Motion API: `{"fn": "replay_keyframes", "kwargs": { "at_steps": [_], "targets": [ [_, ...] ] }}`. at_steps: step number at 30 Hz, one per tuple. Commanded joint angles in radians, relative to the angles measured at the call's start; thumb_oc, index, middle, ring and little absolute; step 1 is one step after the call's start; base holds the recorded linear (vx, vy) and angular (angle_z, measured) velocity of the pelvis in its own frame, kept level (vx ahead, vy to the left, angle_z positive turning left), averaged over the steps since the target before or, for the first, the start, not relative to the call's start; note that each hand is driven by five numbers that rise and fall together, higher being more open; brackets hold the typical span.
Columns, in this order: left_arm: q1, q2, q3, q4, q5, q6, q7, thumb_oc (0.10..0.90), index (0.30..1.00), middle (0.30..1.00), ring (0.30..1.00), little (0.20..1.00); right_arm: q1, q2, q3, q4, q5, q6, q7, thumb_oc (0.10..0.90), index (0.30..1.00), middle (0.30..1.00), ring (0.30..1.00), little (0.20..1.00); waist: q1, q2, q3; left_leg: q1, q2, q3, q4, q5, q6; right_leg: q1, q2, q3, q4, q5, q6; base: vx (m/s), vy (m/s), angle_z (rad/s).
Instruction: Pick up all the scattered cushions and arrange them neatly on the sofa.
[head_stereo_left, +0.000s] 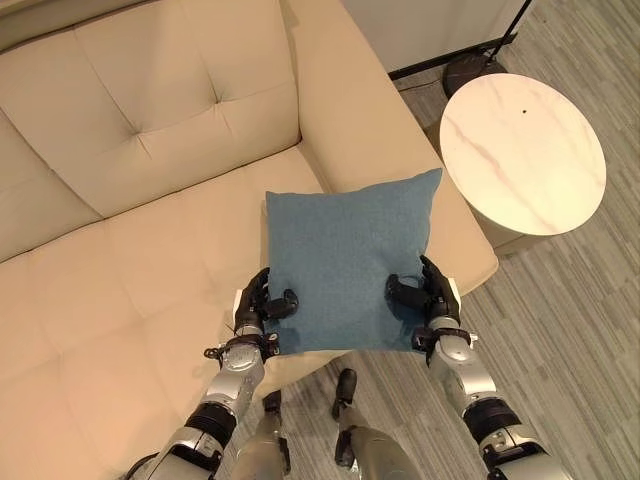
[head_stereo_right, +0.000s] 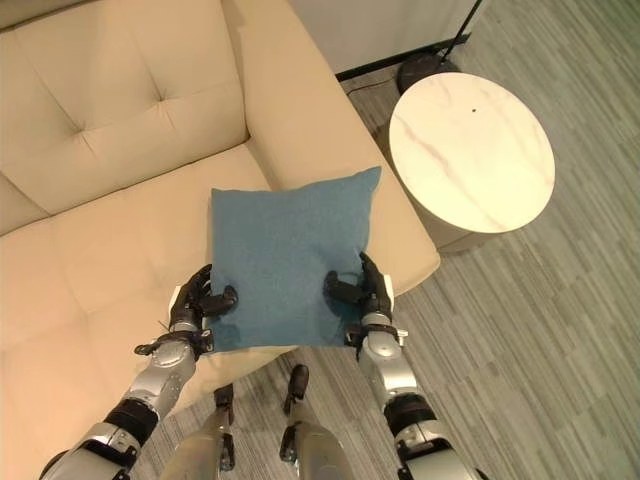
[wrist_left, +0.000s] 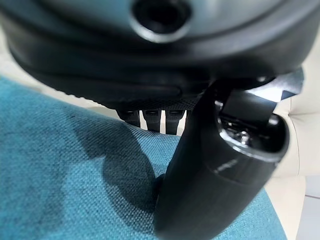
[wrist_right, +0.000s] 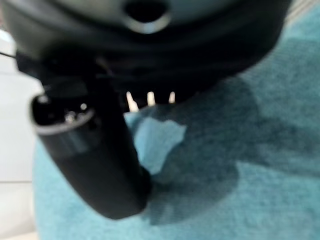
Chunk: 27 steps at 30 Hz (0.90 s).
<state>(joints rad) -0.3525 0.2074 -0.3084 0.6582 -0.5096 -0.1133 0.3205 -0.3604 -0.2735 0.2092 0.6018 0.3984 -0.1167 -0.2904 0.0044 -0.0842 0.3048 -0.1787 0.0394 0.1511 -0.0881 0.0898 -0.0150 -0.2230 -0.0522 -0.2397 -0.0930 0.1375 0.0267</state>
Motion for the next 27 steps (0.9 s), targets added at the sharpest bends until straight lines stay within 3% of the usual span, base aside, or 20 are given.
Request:
{"fn": "replay_keyframes", "kwargs": {
  "at_steps": [1, 10, 16, 25, 27],
  "targets": [
    [-0.032, -0.053, -0.072, -0.057, -0.012, -0.078, -0.067, 0.4, 0.3, 0.3, 0.3, 0.3, -0.045, 0.037, 0.07, -0.113, -0.011, -0.066, 0.058, 0.4, 0.3, 0.3, 0.3, 0.3, -0.005, -0.015, -0.049, -0.014, -0.023, -0.066, 0.002, -0.062, -0.015, 0.046, -0.02, 0.03, 0.006, -0.086, 0.088, 0.0, 0.0, 0.0],
    [0.063, -0.023, 0.004, -0.179, -0.049, -0.084, -0.085, 0.4, 0.3, 0.3, 0.3, 0.3, 0.088, 0.012, 0.024, -0.194, -0.048, -0.06, 0.093, 0.4, 0.3, 0.3, 0.3, 0.3, -0.01, 0.013, -0.083, 0.049, -0.025, -0.069, 0.001, -0.081, -0.013, 0.107, -0.017, 0.024, 0.006, -0.114, 0.084, 0.05, -0.028, 0.03],
    [0.211, -0.011, 0.052, -0.318, -0.067, -0.071, -0.133, 0.4, 0.3, 0.3, 0.3, 0.3, 0.224, 0.001, -0.023, -0.287, -0.079, -0.053, 0.148, 0.4, 0.3, 0.3, 0.3, 0.3, -0.008, 0.048, -0.124, 0.131, -0.025, -0.085, 0.001, -0.098, -0.02, 0.203, -0.014, -0.004, 0.018, -0.161, 0.074, 0.07, -0.061, 0.2],
    [0.326, 0.015, 0.075, -0.465, -0.076, -0.067, -0.181, 0.4, 0.3, 0.3, 0.3, 0.3, 0.309, -0.021, -0.025, -0.431, -0.072, -0.063, 0.213, 0.4, 0.3, 0.3, 0.3, 0.3, 0.019, 0.085, -0.157, 0.166, -0.021, -0.136, 0.001, -0.077, -0.042, 0.274, -0.009, -0.07, 0.034, -0.213, 0.05, -0.01, -0.068, 0.22],
    [0.352, 0.015, 0.067, -0.505, -0.083, -0.069, -0.196, 0.4, 0.3, 0.3, 0.3, 0.3, 0.33, -0.032, -0.028, -0.484, -0.07, -0.068, 0.229, 0.4, 0.3, 0.3, 0.3, 0.3, 0.034, 0.096, -0.158, 0.153, -0.024, -0.166, 0.011, -0.065, -0.053, 0.291, -0.011, -0.111, 0.03, -0.222, 0.041, -0.06, -0.047, 0.51]
  ]
}}
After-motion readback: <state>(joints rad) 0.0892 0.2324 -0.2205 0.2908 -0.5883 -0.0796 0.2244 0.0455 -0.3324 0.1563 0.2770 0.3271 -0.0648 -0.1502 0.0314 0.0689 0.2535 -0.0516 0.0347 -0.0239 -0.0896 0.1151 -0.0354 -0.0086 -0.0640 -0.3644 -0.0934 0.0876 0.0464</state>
